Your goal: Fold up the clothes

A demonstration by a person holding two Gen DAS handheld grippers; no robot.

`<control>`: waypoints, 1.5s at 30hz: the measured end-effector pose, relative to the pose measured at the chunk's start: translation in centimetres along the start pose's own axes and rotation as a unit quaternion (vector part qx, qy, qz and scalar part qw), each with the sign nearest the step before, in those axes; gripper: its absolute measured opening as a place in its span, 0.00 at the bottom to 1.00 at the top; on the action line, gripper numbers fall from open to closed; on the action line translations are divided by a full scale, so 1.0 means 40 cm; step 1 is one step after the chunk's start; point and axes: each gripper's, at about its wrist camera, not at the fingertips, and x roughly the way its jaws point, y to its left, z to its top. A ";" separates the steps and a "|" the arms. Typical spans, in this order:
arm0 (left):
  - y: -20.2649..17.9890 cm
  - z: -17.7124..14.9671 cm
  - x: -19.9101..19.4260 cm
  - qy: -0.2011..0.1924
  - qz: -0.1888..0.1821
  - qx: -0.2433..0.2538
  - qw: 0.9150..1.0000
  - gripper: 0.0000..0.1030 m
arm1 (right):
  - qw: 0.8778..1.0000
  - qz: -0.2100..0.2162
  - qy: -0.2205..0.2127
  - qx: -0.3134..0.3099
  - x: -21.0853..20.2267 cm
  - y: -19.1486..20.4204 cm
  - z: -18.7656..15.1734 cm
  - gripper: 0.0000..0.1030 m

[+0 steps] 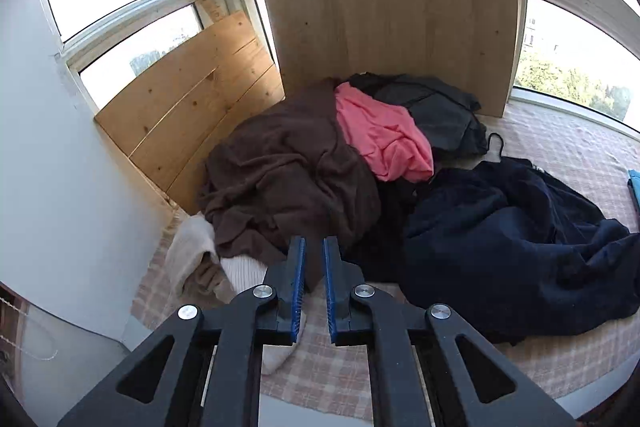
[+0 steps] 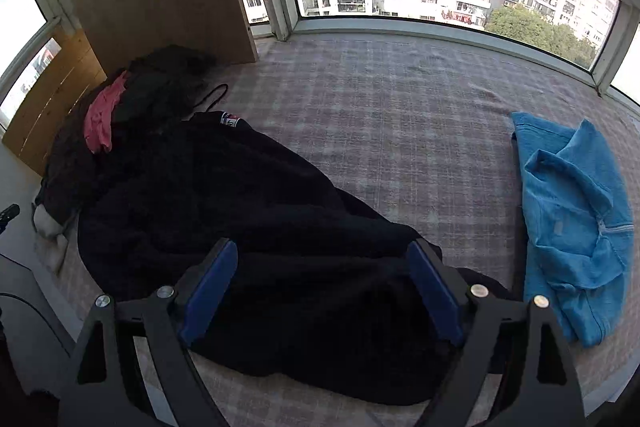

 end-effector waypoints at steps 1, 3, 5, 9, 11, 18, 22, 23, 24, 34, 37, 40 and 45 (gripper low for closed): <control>0.019 -0.018 0.040 0.027 0.008 -0.003 1.000 0.07 | 1.000 0.015 0.010 -0.007 0.047 0.036 0.012 0.84; -0.034 -0.015 0.089 0.038 -0.023 0.011 0.999 0.09 | 0.998 0.039 0.029 -0.030 0.125 0.118 0.048 0.84; -0.089 -0.010 0.137 0.048 -0.055 0.025 0.997 0.20 | 0.996 0.051 0.041 -0.066 0.194 0.214 0.079 0.84; -0.201 -0.002 0.234 0.067 -0.118 0.053 0.989 0.43 | 0.986 0.033 0.055 -0.155 0.336 0.385 0.146 0.84; -0.250 0.007 0.282 0.078 -0.129 0.069 0.986 0.43 | 0.979 0.015 0.067 -0.192 0.416 0.448 0.177 0.84; -0.323 0.050 0.421 0.105 -0.097 0.138 0.980 0.49 | 0.976 0.083 0.117 -0.166 0.484 0.420 0.210 0.04; -0.295 0.050 0.433 0.112 -0.095 0.131 0.980 0.49 | 0.986 0.132 0.055 -0.088 0.275 0.262 0.180 0.03; -0.284 0.049 0.424 0.111 -0.103 0.125 0.980 0.49 | 0.988 0.132 0.043 -0.073 0.222 0.216 0.161 0.03; -0.277 0.051 0.413 0.109 -0.110 0.126 0.980 0.49 | 0.991 0.114 0.033 -0.059 0.180 0.171 0.142 0.03; -0.314 0.141 0.454 0.092 -0.119 0.199 0.969 0.59 | 1.000 0.016 0.012 0.012 0.061 -0.005 0.084 0.54; -0.347 0.144 0.520 0.117 -0.123 0.214 0.962 0.52 | 0.998 0.059 0.018 -0.027 0.146 0.088 0.115 0.61; -0.360 0.132 0.546 0.138 -0.139 0.225 0.955 0.08 | 0.993 0.075 0.050 -0.078 0.279 0.197 0.150 0.61; -0.345 0.131 0.515 0.117 -0.155 0.221 0.956 0.07 | 0.982 0.093 0.117 -0.115 0.466 0.287 0.174 0.54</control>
